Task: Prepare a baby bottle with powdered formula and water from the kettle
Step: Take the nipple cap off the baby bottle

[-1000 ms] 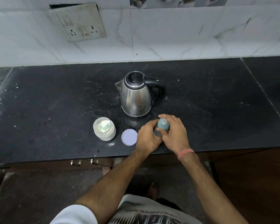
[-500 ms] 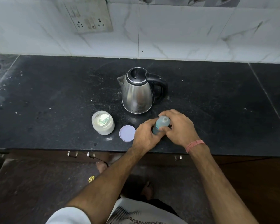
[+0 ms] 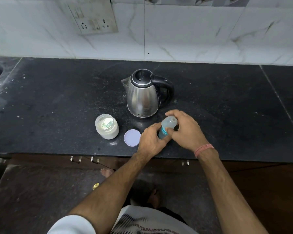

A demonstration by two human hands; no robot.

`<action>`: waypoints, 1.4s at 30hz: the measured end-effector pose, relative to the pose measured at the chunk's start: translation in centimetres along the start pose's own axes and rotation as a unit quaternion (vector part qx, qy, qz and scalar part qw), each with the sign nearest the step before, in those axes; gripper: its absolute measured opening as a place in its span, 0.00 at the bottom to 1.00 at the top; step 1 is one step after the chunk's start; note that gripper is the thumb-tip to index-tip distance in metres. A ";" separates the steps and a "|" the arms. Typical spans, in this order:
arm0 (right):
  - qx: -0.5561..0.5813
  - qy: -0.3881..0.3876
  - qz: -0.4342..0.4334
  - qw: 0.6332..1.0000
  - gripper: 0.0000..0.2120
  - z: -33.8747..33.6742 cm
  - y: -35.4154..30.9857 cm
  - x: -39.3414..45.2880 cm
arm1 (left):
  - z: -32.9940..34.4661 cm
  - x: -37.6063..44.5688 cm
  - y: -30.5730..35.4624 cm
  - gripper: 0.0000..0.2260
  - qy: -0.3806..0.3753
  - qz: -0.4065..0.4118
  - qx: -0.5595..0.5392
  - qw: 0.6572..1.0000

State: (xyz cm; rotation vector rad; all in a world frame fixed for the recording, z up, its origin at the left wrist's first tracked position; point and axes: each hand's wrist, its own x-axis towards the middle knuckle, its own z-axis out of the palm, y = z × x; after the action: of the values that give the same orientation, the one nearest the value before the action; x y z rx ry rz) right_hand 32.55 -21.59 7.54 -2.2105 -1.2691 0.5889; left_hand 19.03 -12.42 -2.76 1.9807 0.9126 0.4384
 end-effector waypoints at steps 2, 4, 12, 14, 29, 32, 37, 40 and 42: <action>0.051 0.047 0.019 0.997 0.29 0.2 0.3 -0.4 | 0.1 -0.1 0.0 0.27 0.002 0.001 -0.004 1.000; 0.095 0.102 0.032 0.990 0.28 0.3 0.7 -0.8 | 0.1 0.0 -0.2 0.30 0.000 0.008 -0.010 1.000; 0.143 0.173 0.044 0.973 0.25 1.0 2.4 -2.0 | 0.1 0.2 -0.7 0.30 -0.002 -0.002 -0.023 1.000; 0.141 0.179 0.048 0.973 0.25 1.2 2.6 -2.0 | 0.3 0.0 -0.7 0.31 0.002 -0.006 -0.023 1.000; 0.025 0.148 0.117 0.982 0.27 3.4 7.4 -2.4 | -0.3 0.0 0.3 0.32 -0.016 -0.012 0.015 1.000; 0.011 0.136 0.148 0.979 0.28 3.8 8.4 -2.5 | -0.1 -0.2 0.4 0.32 -0.008 -0.015 0.015 1.000; 0.003 0.122 0.174 0.977 0.29 4.2 9.2 -2.9 | 0.0 -0.2 0.3 0.32 -0.006 -0.019 0.014 1.000; 0.006 0.123 0.182 0.976 0.30 4.5 9.7 -3.2 | 0.0 -0.2 0.3 0.32 -0.006 -0.019 0.016 1.000; 0.009 0.121 0.186 0.975 0.30 4.6 9.9 -3.3 | 0.0 -0.2 0.3 0.33 -0.007 -0.021 0.017 1.000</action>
State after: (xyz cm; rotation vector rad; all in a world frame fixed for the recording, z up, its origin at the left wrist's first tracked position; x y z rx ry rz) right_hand 34.69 -27.66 -1.86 -2.4336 -0.7296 0.4447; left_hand 19.02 -12.67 -2.51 1.9887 0.9574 0.3876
